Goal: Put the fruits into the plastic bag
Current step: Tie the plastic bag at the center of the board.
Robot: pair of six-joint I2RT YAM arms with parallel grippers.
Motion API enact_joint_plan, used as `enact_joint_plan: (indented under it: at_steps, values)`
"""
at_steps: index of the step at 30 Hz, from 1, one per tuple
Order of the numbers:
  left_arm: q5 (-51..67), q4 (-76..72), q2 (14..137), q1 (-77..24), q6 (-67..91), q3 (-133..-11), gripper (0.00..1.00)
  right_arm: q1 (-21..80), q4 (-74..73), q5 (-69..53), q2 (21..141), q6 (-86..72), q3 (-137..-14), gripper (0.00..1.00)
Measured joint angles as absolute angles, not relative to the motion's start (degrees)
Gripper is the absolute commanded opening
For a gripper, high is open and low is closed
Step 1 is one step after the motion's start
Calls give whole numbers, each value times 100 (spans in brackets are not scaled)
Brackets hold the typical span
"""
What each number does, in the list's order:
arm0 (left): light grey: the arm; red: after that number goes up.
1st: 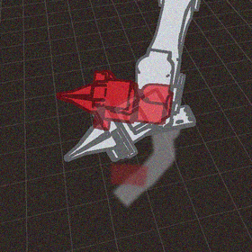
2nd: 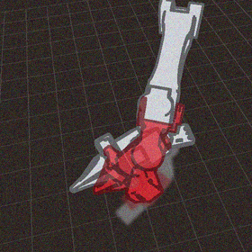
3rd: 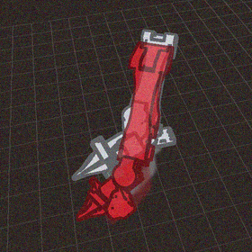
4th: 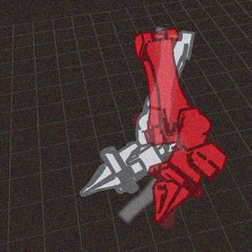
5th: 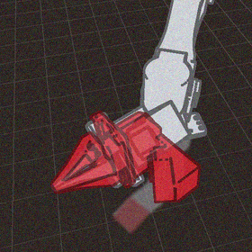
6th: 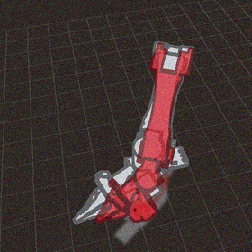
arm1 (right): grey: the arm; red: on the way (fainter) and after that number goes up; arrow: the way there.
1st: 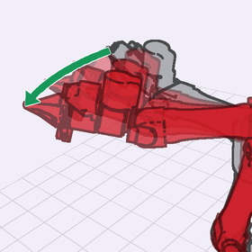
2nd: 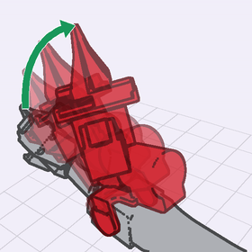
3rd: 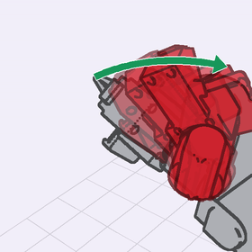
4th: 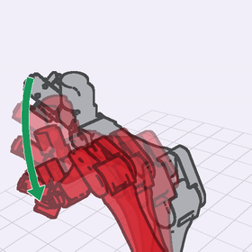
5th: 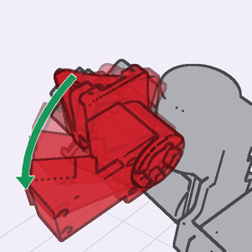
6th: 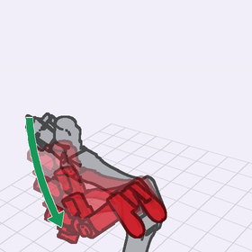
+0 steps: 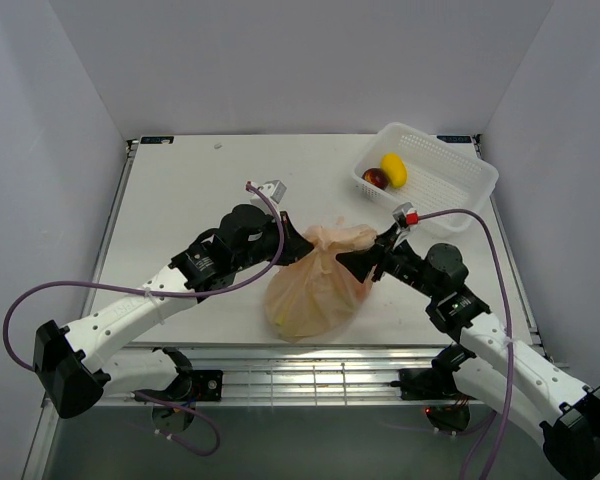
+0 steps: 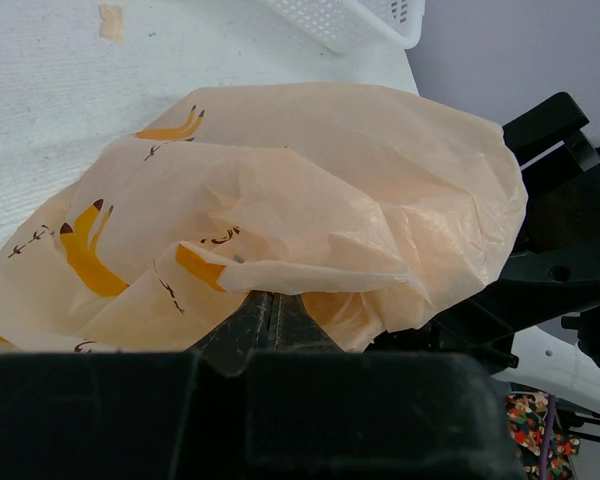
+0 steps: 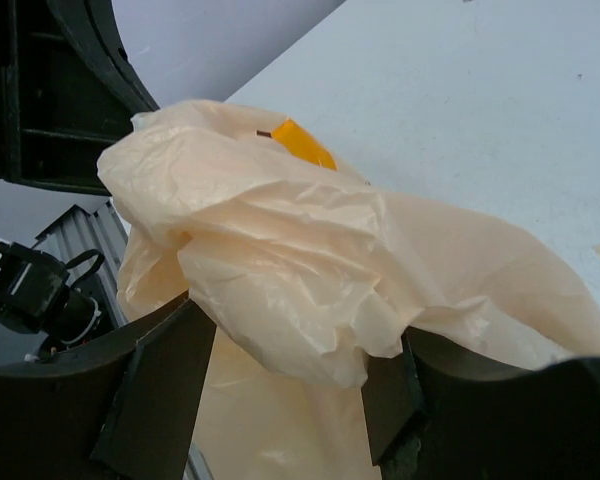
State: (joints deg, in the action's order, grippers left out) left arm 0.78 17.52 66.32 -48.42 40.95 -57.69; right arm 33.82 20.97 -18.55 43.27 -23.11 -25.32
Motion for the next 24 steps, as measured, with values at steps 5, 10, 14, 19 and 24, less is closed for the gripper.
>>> enact_joint_plan:
  at_steps: [5, 10, 14, 19, 24]
  values:
    - [191, 1754, 6657, -4842, 4187, -5771, 0, 3382, 2543, -1809, 4563, -2265, -2532, 61]
    - [287, 1756, 6801, -4842, 4261, -5774, 0, 3382, 2783, -1793, 4598, -2187, -2532, 58]
    - [346, 1758, 6888, -4842, 4313, -5780, 0, 3382, 3024, -1844, 4602, -2185, -2532, 52]
    - [379, 1765, 6904, -4834, 4364, -5780, 0, 3382, 3151, -1966, 4659, -2171, -2534, 36]
    - [392, 1787, 6899, -4762, 4401, -5780, 0, 3382, 3059, -2016, 4737, -2106, -2547, 8]
